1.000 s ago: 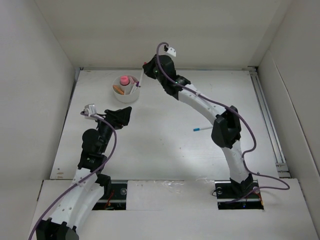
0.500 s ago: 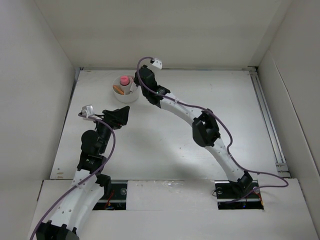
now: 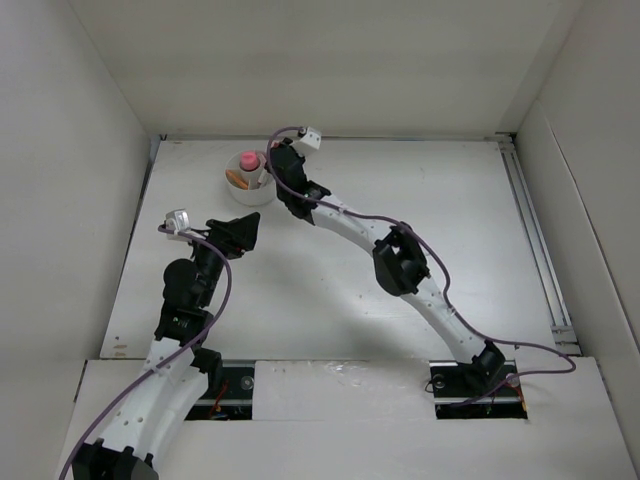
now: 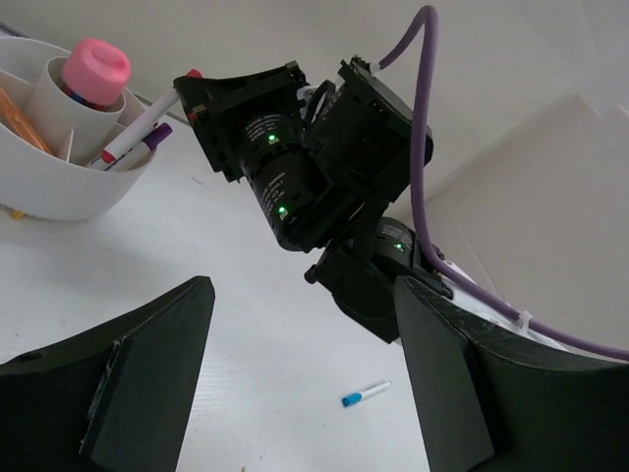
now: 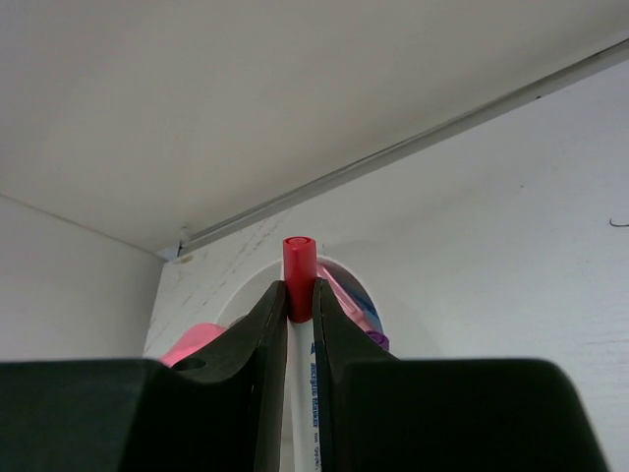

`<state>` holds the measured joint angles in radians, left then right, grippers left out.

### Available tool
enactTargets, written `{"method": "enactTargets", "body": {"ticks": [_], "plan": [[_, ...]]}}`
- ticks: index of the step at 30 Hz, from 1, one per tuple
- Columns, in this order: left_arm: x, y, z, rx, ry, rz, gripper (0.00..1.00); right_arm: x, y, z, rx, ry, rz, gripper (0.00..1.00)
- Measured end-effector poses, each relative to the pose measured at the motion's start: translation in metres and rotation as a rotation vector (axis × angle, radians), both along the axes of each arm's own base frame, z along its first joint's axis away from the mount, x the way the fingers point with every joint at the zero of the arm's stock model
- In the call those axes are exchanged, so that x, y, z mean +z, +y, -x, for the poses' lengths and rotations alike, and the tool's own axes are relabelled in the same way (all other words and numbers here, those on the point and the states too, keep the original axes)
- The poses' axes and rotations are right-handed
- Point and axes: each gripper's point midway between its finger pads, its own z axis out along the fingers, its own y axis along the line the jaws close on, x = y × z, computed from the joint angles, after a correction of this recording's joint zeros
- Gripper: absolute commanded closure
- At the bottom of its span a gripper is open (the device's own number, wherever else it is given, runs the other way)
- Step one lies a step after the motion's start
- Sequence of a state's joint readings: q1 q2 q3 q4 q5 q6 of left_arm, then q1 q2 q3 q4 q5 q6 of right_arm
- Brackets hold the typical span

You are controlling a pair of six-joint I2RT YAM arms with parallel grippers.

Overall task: Sort the stationery into containers
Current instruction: Place the pen in the storage box.

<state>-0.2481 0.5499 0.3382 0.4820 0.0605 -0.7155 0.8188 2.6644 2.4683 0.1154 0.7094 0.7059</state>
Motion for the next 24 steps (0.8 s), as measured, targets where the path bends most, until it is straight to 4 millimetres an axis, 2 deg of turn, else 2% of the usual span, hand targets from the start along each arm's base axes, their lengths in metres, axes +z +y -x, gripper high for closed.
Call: {"method": "enactTargets", "body": {"ticks": [5, 9, 12, 13, 15, 16, 18, 20, 24], "plan": [[-0.001, 0.0, 0.0, -0.002, 0.003, -0.001, 0.3, -0.014, 0.001, 0.001, -0.01, 0.003, 0.021, 0.88], [-0.001, -0.001, 0.0, -0.003, 0.003, -0.001, 0.3, -0.033, 0.001, 0.007, -0.009, 0.013, 0.054, 0.65], [-0.001, -0.001, 0.0, -0.004, 0.002, -0.001, 0.3, -0.046, -0.001, 0.014, 0.0, 0.036, 0.092, 0.53], [-0.001, -0.001, 0.0, -0.004, 0.002, -0.001, 0.3, -0.048, -0.001, 0.016, 0.008, 0.042, 0.102, 0.47], [-0.001, -0.001, 0.0, -0.004, 0.002, -0.001, 0.3, -0.043, -0.004, 0.02, 0.017, 0.044, 0.118, 0.41], [-0.001, -0.001, 0.0, -0.004, 0.003, -0.001, 0.3, -0.036, -0.005, 0.023, 0.031, 0.042, 0.121, 0.34], [-0.002, -0.001, 0.0, -0.007, 0.005, -0.002, 0.3, -0.014, -0.008, 0.03, 0.055, 0.029, 0.119, 0.29], [-0.003, -0.002, -0.001, -0.01, 0.008, -0.003, 0.3, 0.021, -0.012, 0.039, 0.081, 0.001, 0.101, 0.23], [-0.004, -0.003, -0.001, -0.017, 0.012, -0.005, 0.3, 0.103, -0.037, 0.065, 0.1, -0.07, 0.044, 0.2]]}}
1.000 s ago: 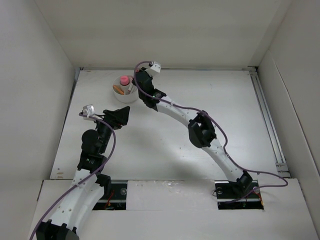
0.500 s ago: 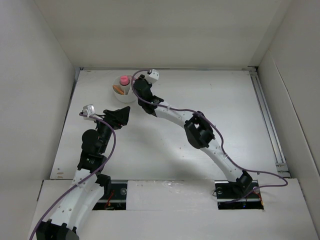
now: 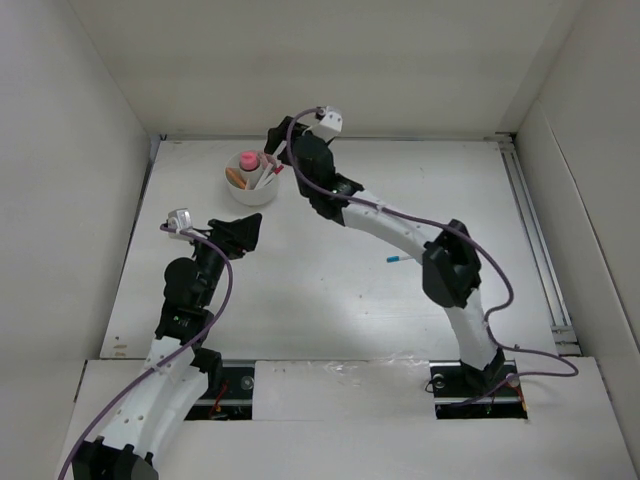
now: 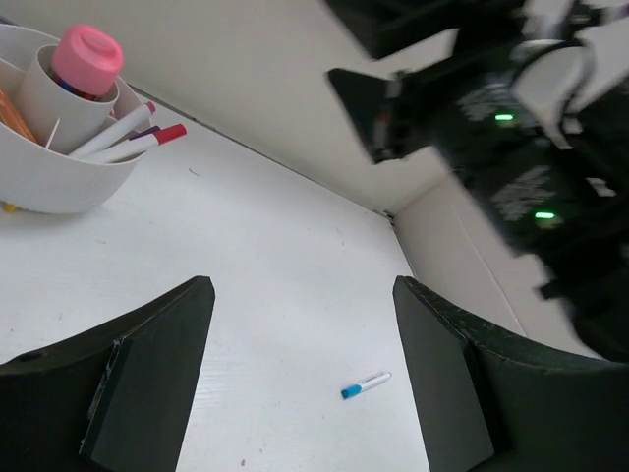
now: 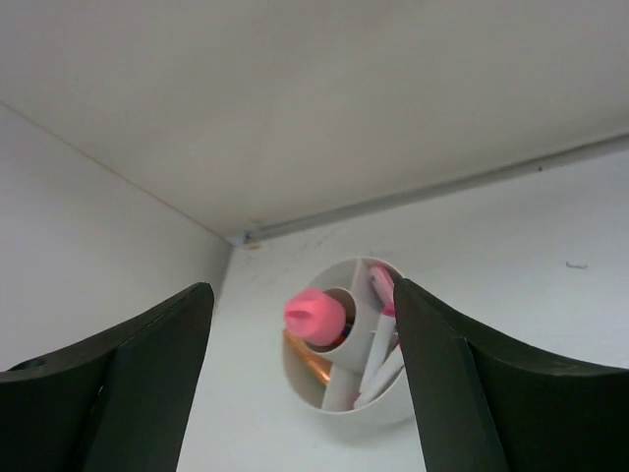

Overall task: Sort the stationery into containers
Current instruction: Pick up the pen from the center of the board.

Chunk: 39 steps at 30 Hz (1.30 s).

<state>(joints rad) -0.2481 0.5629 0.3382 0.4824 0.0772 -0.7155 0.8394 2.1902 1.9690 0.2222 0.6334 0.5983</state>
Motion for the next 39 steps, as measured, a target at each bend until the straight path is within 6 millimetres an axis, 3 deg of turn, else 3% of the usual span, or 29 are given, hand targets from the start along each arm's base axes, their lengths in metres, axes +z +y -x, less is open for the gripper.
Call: {"method": "enactTargets", "body": {"ticks": [2, 3, 5, 6, 7, 10, 11, 15, 17, 19, 20, 24, 25, 33, 37, 39], "plan": [[0.0, -0.001, 0.001, -0.007, -0.001, -0.001, 0.3, 0.028, -0.018, 0.015, -0.003, -0.021, -0.02, 0.2], [0.0, -0.002, 0.001, -0.011, -0.001, -0.001, 0.3, 0.038, -0.028, 0.023, -0.011, -0.027, -0.028, 0.27], [-0.001, -0.004, 0.0, -0.02, 0.003, -0.003, 0.3, 0.039, -0.052, 0.039, -0.042, -0.008, -0.03, 0.38], [-0.002, -0.005, 0.0, -0.025, 0.006, -0.005, 0.3, 0.033, -0.065, 0.044, -0.067, 0.014, -0.027, 0.6], [-0.003, -0.006, 0.0, -0.031, 0.009, -0.006, 0.3, 0.023, -0.077, 0.049, -0.087, 0.044, -0.026, 0.7], [-0.008, -0.011, -0.001, -0.057, 0.025, -0.012, 0.3, -0.035, -0.119, 0.06, -0.153, 0.197, -0.011, 0.98], [-0.01, -0.012, -0.002, -0.064, 0.031, -0.015, 0.3, -0.06, -0.14, 0.061, -0.191, 0.257, 0.0, 1.0], [-0.016, -0.019, -0.002, -0.102, 0.049, -0.019, 0.3, -0.151, -0.244, 0.069, -0.399, 0.495, 0.035, 1.0], [-0.016, -0.021, -0.002, -0.114, 0.048, -0.02, 0.29, -0.182, -0.29, 0.082, -0.489, 0.591, 0.025, 1.0], [-0.016, -0.022, -0.002, -0.121, 0.049, -0.021, 0.29, -0.2, -0.316, 0.1, -0.537, 0.657, 0.004, 0.96], [-0.016, -0.022, -0.002, -0.122, 0.049, -0.023, 0.29, -0.206, -0.322, 0.109, -0.547, 0.678, -0.008, 0.81], [-0.017, -0.023, -0.002, -0.124, 0.05, -0.028, 0.29, -0.216, -0.327, 0.126, -0.557, 0.729, -0.063, 0.47], [-0.018, -0.023, -0.003, -0.124, 0.053, -0.03, 0.29, -0.218, -0.328, 0.127, -0.561, 0.735, -0.073, 0.43], [-0.035, -0.025, -0.011, -0.128, 0.108, -0.049, 0.29, -0.236, -0.358, 0.13, -0.623, 0.802, -0.146, 0.42], [-0.038, -0.026, -0.011, -0.135, 0.114, -0.056, 0.29, -0.238, -0.361, 0.133, -0.634, 0.816, -0.144, 0.46], [-0.037, -0.027, -0.011, -0.136, 0.11, -0.056, 0.29, -0.24, -0.362, 0.136, -0.639, 0.83, -0.137, 0.53]]}}
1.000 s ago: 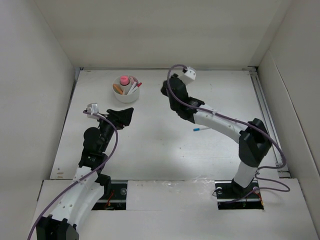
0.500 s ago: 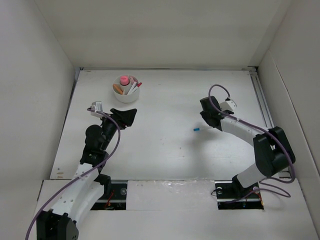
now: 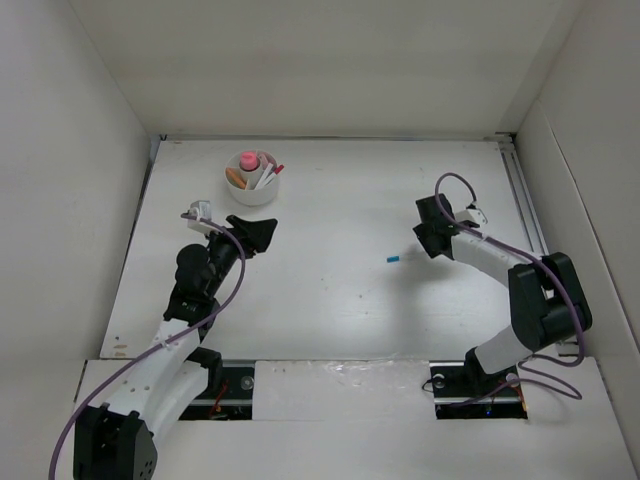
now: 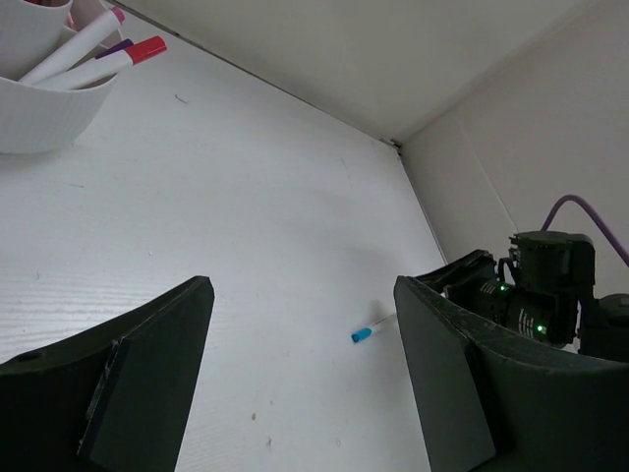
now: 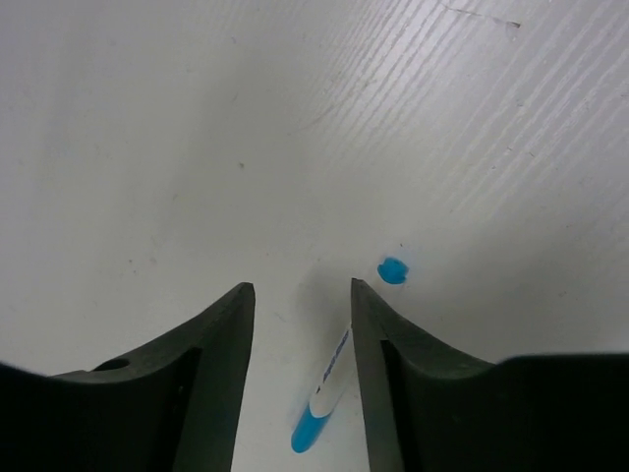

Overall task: Sort the stationery into containers
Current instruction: Pick up the pen from the center of the board.

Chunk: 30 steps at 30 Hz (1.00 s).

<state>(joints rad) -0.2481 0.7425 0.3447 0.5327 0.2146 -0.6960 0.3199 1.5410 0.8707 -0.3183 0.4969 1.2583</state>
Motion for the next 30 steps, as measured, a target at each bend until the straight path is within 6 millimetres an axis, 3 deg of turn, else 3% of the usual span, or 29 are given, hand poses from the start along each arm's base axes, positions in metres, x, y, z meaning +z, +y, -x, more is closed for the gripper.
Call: {"method": "enactTargets", "body": {"ticks": [3, 5, 14, 21, 27, 30], "plan": [[0.001, 0.0, 0.0, -0.001, -0.003, 0.0, 0.29, -0.006, -0.003, 0.003, -0.007, 0.035, 0.009, 0.66], [0.001, 0.0, 0.0, -0.003, -0.005, 0.001, 0.29, -0.013, -0.003, 0.003, -0.014, 0.064, 0.015, 0.69], [0.017, 0.002, 0.007, -0.001, -0.058, 0.014, 0.29, -0.021, 0.008, 0.01, -0.006, 0.124, -0.003, 0.68], [0.027, 0.004, 0.012, 0.006, -0.085, 0.021, 0.27, -0.024, 0.04, 0.009, 0.046, 0.181, 0.004, 0.66], [0.04, 0.008, 0.018, 0.021, -0.123, 0.031, 0.27, -0.033, 0.065, 0.025, 0.082, 0.232, 0.076, 0.86], [0.044, 0.009, 0.019, 0.025, -0.133, 0.034, 0.27, -0.02, 0.075, 0.038, 0.086, 0.199, 0.123, 0.86]]}}
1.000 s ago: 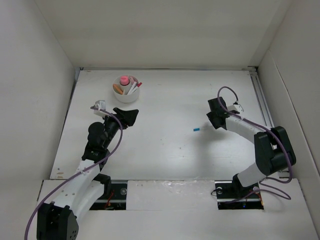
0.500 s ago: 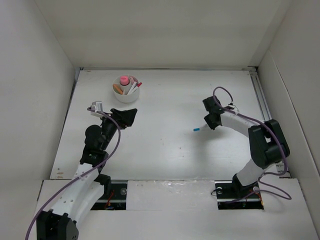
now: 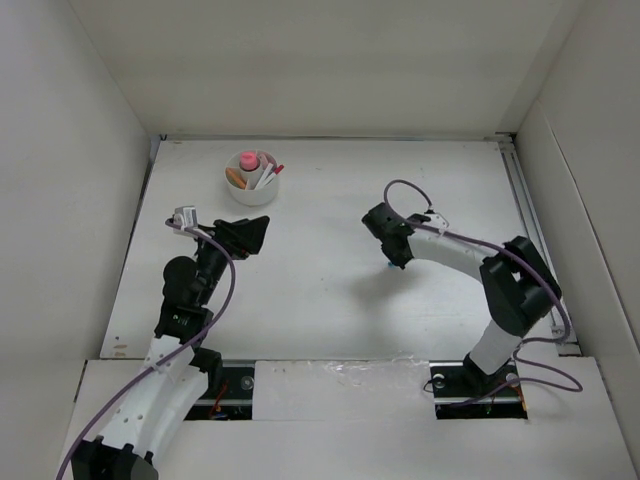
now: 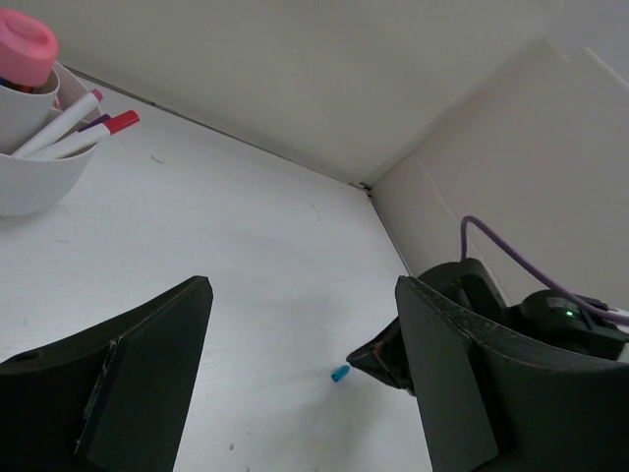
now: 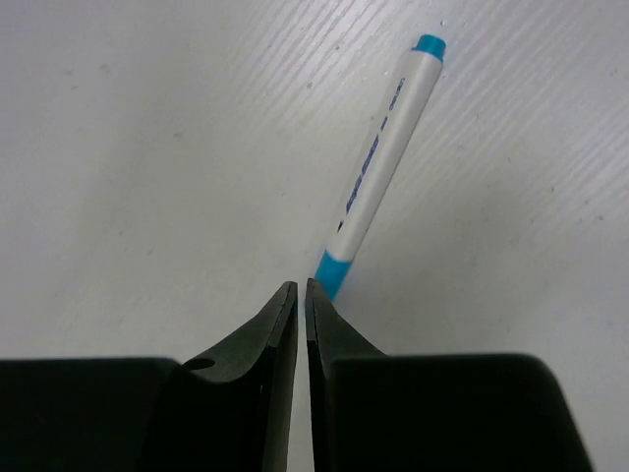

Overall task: Sort the stationery into containers
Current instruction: Pick up the pen from the center of the board.

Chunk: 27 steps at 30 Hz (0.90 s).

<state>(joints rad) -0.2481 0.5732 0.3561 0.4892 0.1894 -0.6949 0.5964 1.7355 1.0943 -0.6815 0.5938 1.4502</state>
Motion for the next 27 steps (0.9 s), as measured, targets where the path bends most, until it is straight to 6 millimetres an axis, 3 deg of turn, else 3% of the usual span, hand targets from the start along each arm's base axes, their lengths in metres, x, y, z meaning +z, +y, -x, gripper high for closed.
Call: {"method": "enactTargets", "body": {"ticks": [5, 6, 7, 8, 10, 11, 12, 20, 27], "plan": [[-0.002, 0.0, -0.001, -0.001, 0.007, -0.001, 0.27, 0.042, 0.012, 0.011, -0.005, -0.124, -0.024, 0.85], [-0.002, 0.0, -0.001, -0.001, 0.007, -0.001, 0.27, 0.046, 0.01, 0.011, -0.02, -0.14, -0.032, 0.8], [-0.002, 0.0, -0.001, -0.001, 0.007, -0.001, 0.27, 0.047, 0.007, 0.013, -0.036, -0.146, -0.033, 0.67], [-0.002, 0.0, -0.001, -0.001, 0.007, -0.001, 0.27, 0.044, 0.004, 0.015, -0.053, -0.145, -0.031, 0.6], [-0.002, 0.0, -0.001, -0.001, 0.007, -0.001, 0.27, 0.033, -0.004, 0.022, -0.079, -0.118, -0.009, 0.49], [-0.002, 0.0, -0.001, -0.001, 0.007, -0.001, 0.27, 0.027, -0.008, 0.027, -0.089, -0.096, 0.006, 0.37], [-0.002, -0.001, -0.001, -0.002, 0.007, -0.001, 0.27, 0.021, -0.011, 0.031, -0.097, -0.08, 0.018, 0.35], [-0.002, -0.001, 0.0, -0.008, 0.007, -0.001, 0.27, 0.008, -0.007, 0.033, -0.099, -0.038, 0.018, 0.33], [-0.007, -0.003, -0.002, -0.014, 0.023, -0.006, 0.27, -0.013, 0.007, 0.022, -0.084, 0.011, 0.036, 0.46]]}}
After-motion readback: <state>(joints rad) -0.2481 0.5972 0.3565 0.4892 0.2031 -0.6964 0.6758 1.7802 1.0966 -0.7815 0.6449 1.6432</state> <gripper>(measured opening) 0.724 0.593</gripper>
